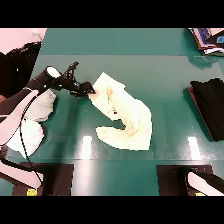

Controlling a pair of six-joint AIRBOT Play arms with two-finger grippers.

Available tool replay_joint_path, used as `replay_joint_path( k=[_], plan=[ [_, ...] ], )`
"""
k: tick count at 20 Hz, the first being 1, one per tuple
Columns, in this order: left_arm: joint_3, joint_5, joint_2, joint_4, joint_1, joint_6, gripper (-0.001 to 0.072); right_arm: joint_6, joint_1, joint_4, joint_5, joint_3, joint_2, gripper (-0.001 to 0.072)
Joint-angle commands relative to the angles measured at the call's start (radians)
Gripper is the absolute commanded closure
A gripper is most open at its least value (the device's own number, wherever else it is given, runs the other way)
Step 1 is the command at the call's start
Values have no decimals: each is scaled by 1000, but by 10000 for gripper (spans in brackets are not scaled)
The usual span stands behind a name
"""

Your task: Fold the shirts.

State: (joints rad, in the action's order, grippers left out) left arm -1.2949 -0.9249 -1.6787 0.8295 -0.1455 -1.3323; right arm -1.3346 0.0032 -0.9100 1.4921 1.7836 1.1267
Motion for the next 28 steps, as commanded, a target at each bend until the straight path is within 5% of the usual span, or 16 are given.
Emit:
replay_joint_path(
  k=[1, 3, 10, 11, 12, 13, 18, 25, 26, 28],
  plan=[
    [7, 77, -11, -40, -31, 31, 311, -12, 1, 0, -1, -73, -1, 696],
    [6, 100, -11, -42, -30, 31, 678, -12, 1, -5, 2, -129, -1, 696],
    [-192, -112, 10, 69, 62, 23, 682, -13, 1, -105, -29, -572, -56, 695],
    [-221, -122, 21, 84, 74, 24, 682, -13, 1, -95, -49, -654, -62, 651],
    [-247, -130, 35, 98, 82, 23, 682, -13, 1, -67, -73, -742, -62, 407],
    [-271, -135, 46, 115, 88, 24, 682, -13, 1, -29, -101, -820, -55, 240],
    [-292, -158, 69, 114, 88, 24, 681, 44, 98, 146, -250, -1058, 84, 265],
    [-292, -219, 69, 115, 88, 24, 681, 53, 356, 159, -398, -968, 350, 265],
    [-292, -221, 69, 115, 88, 24, 681, 53, 371, 158, -398, -938, 379, 297],
    [-292, -221, 69, 115, 88, 24, 682, 53, 388, 143, -403, -881, 417, 562]
  ],
)
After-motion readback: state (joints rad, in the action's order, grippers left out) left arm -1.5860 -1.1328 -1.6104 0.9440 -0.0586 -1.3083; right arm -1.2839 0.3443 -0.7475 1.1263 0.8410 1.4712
